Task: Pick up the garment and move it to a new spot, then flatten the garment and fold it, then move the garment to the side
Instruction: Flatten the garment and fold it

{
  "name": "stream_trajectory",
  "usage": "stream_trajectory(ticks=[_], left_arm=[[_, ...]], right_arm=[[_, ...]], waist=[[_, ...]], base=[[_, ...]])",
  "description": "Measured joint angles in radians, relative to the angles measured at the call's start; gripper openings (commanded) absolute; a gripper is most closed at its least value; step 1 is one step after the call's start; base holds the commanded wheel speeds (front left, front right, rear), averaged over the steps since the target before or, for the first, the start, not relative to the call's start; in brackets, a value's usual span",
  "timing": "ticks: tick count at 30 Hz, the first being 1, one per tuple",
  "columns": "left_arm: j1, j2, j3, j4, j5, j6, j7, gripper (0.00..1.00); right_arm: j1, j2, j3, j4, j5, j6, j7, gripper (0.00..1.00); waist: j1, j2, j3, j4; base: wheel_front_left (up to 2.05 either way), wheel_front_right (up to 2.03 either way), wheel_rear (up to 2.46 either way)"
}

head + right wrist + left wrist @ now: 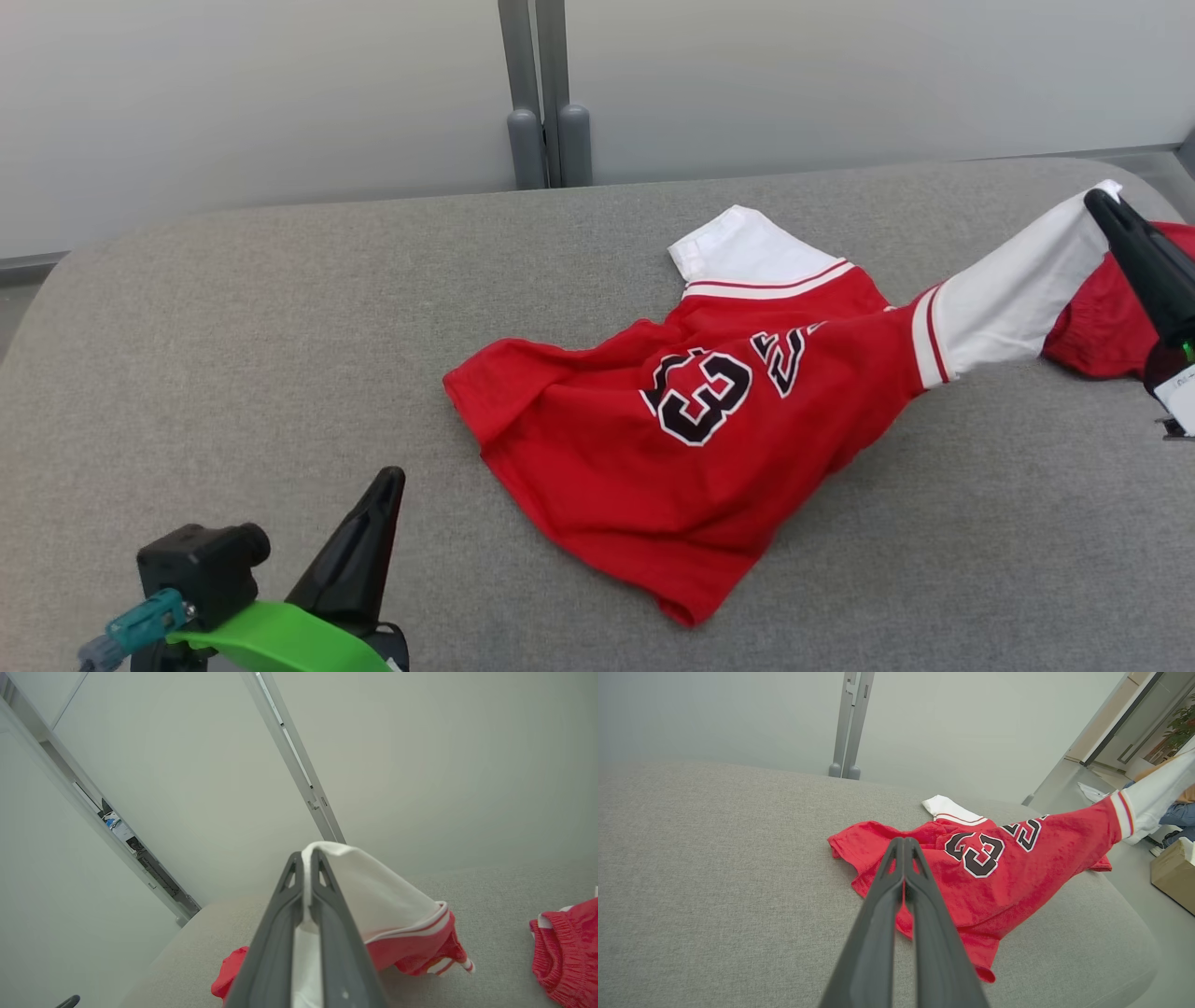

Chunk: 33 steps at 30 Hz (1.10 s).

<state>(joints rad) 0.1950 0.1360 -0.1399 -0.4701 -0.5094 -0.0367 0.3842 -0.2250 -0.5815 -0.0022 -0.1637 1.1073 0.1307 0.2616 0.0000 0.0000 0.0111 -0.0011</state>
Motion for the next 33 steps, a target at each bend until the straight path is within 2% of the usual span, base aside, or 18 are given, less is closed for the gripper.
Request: stream_trajectory(ticks=[6,12,16,21,22,23,24,25,26,27,33], left_arm=[[-0.005,-0.02,-0.031,0.115,0.035,0.003,-0.044,0.0],[-0.032,-0.051,-0.092,0.291,0.049,0.0,-0.107,0.0],[-0.065,-0.058,-0.119,0.404,0.057,-0.016,-0.15,0.0],[-0.113,-0.048,-0.164,0.519,0.123,-0.044,-0.256,0.0],[-0.114,-0.048,-0.169,0.541,0.139,-0.044,-0.29,0.0],[-0.115,-0.048,-0.174,0.558,0.146,-0.044,-0.314,0.21],[-0.117,-0.046,-0.188,0.578,0.162,-0.048,-0.344,0.29],[-0.117,-0.046,-0.197,0.593,0.174,-0.051,-0.382,0.42],[-0.116,-0.05,-0.195,0.608,0.18,-0.048,-0.425,0.88],[-0.114,-0.052,-0.195,0.62,0.187,-0.042,-0.449,1.0],[-0.067,-0.061,-0.186,0.681,0.188,-0.012,-0.585,1.0]], right_arm=[[0.073,0.061,-0.006,0.043,-0.235,0.0,0.073,0.0],[0.181,0.156,0.048,0.174,-0.466,0.0,0.067,0.0],[0.195,0.195,0.075,0.284,-0.552,0.0,0.025,0.0],[0.195,0.226,0.129,0.393,-0.566,0.0,-0.032,0.0],[0.193,0.227,0.134,0.415,-0.576,0.0,-0.047,0.07],[0.191,0.225,0.141,0.431,-0.585,0.0,-0.055,0.41],[0.191,0.225,0.151,0.45,-0.591,0.0,-0.064,0.89],[0.192,0.228,0.163,0.463,-0.592,0.0,-0.072,1.0],[0.195,0.232,0.17,0.476,-0.593,0.0,-0.078,1.0],[0.198,0.235,0.171,0.483,-0.596,0.001,-0.084,1.0],[0.263,0.235,0.127,0.489,-0.621,0.0,-0.102,1.0]], waist=[[0.0,0.0,0.021,0.001],[0.0,0.0,0.05,0.0],[0.0,0.0,0.068,-0.01],[0.0,0.0,0.075,-0.027],[0.0,0.0,0.075,-0.03],[0.0,0.0,0.073,-0.033],[0.0,0.0,0.068,-0.035],[0.0,0.0,0.062,-0.037],[0.0,0.0,0.054,-0.04],[0.0,0.0,0.048,-0.042],[0.0,0.0,-0.002,-0.064]], base=[[0.0,0.0,0.0],[0.0,0.0,0.0],[0.0,0.0,0.0],[0.0,0.0,0.0],[0.0,0.0,0.0],[0.0,0.0,0.0],[0.0,0.0,0.0],[0.0,0.0,0.0],[0.0,0.0,0.0],[0.0,0.0,0.0],[0.0,0.0,0.0]])
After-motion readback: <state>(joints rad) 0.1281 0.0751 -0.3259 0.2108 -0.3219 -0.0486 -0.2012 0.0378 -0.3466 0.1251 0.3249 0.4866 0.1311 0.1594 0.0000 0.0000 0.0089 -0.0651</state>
